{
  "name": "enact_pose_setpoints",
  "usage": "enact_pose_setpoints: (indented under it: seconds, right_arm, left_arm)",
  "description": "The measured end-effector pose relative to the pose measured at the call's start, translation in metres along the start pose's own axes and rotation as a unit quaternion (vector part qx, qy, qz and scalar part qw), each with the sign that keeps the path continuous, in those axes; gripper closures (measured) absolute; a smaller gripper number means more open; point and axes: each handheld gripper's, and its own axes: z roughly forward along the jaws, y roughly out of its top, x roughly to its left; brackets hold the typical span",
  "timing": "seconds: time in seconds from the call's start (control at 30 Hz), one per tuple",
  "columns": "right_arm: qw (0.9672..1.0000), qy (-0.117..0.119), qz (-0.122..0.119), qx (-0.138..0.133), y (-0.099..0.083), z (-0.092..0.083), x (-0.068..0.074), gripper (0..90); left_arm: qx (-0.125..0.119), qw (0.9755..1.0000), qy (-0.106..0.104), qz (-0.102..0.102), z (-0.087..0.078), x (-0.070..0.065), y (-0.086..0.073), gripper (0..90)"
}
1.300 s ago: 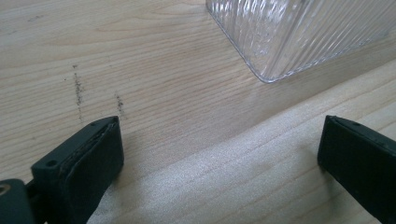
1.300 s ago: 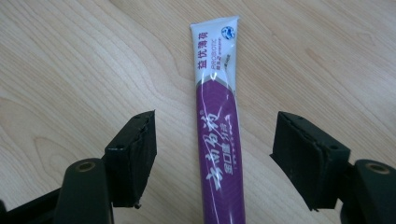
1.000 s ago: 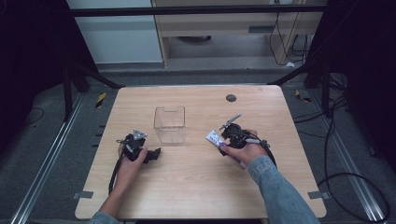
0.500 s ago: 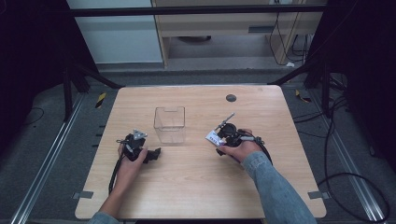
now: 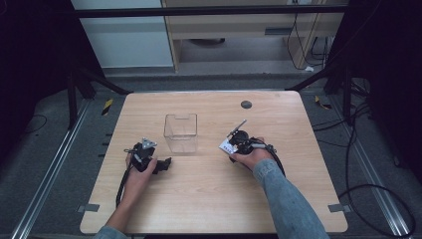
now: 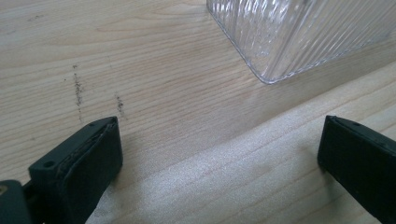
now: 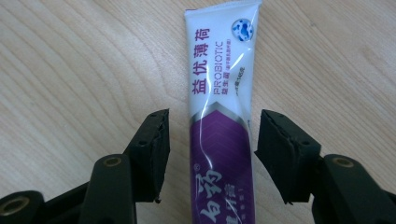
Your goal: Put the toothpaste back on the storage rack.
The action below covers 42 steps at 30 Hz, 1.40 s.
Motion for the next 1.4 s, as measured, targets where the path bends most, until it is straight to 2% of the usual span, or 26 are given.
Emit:
enact_pose_setpoints:
  seconds: [0.57, 0.67, 0.93, 1.07, 1.23, 1.33, 1.4]
  right_arm:
    - [0.9999, 0.002, 0.006, 0.01, 0.003, 0.009, -0.003, 52.0]
    - [0.9999, -0.001, -0.002, 0.014, 0.003, 0.01, -0.004, 54.2]
    - [0.9998, 0.011, -0.006, 0.017, 0.004, 0.011, -0.008, 57.2]
    - [0.9998, 0.01, -0.004, 0.018, 0.004, 0.01, -0.009, 62.5]
    - [0.9995, 0.019, 0.018, 0.017, 0.004, 0.009, -0.014, 69.1]
    - [0.9994, 0.019, 0.022, 0.017, 0.005, 0.007, -0.015, 75.8]
    - [0.9995, 0.019, 0.021, 0.015, 0.005, 0.006, -0.015, 76.3]
  left_arm:
    - [0.0, 1.0, 0.0, -0.001, 0.0, 0.0, 0.0, 0.0]
    - [0.0, 1.0, 0.0, -0.001, 0.0, 0.0, 0.0, 0.0]
    - [0.0, 1.0, 0.001, 0.0, 0.001, 0.0, 0.001, 0.0]
    - [0.0, 1.0, 0.001, -0.001, 0.001, 0.0, 0.001, 0.0]
    - [0.0, 1.0, 0.001, -0.001, 0.001, 0.0, 0.001, 0.0]
    - [-0.001, 1.0, 0.001, -0.003, 0.001, 0.0, 0.001, 0.0]
    - [0.0, 1.0, 0.002, -0.002, 0.001, 0.001, 0.001, 0.0]
